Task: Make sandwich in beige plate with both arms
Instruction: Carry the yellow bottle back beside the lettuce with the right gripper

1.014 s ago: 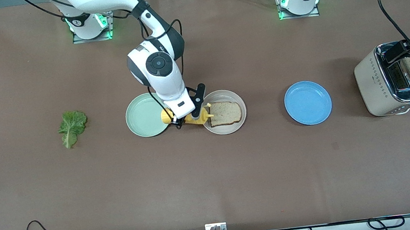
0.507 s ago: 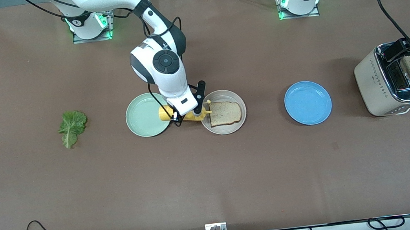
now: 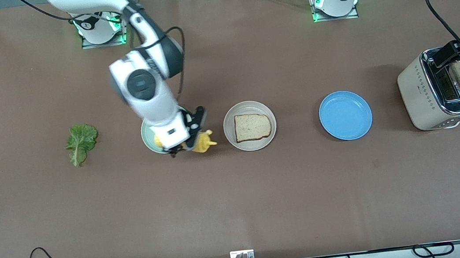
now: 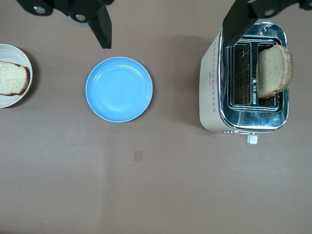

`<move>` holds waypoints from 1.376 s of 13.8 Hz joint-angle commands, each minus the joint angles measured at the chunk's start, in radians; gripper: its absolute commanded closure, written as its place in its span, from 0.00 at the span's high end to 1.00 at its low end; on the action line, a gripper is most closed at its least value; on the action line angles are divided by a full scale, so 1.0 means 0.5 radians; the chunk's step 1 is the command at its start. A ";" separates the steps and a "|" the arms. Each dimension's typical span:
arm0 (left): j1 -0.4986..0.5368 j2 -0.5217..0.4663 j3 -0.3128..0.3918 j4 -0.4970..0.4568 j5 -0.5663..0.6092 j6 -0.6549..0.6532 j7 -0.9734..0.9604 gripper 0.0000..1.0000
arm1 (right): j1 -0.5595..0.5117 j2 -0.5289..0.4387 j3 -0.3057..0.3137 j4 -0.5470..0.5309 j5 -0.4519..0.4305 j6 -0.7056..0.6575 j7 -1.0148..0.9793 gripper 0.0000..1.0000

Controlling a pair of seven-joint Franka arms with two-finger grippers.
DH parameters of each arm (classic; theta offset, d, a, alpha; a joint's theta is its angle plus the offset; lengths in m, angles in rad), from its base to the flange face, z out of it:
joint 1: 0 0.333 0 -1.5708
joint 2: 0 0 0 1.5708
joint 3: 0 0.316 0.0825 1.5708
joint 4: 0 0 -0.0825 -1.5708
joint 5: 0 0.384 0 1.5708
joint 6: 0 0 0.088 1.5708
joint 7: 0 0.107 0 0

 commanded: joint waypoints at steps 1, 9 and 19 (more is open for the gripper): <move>0.014 -0.026 -0.002 -0.007 -0.050 -0.007 0.025 1.00 | -0.282 -0.090 0.036 -0.014 0.352 -0.163 -0.464 0.00; -0.002 -0.050 -0.011 -0.007 -0.054 -0.115 0.043 1.00 | -0.921 0.026 0.030 -0.035 1.325 -0.609 -1.652 0.00; -0.017 -0.029 -0.039 0.046 -0.020 -0.115 0.046 1.00 | -1.219 0.024 0.030 -0.482 1.758 -0.891 -2.609 0.00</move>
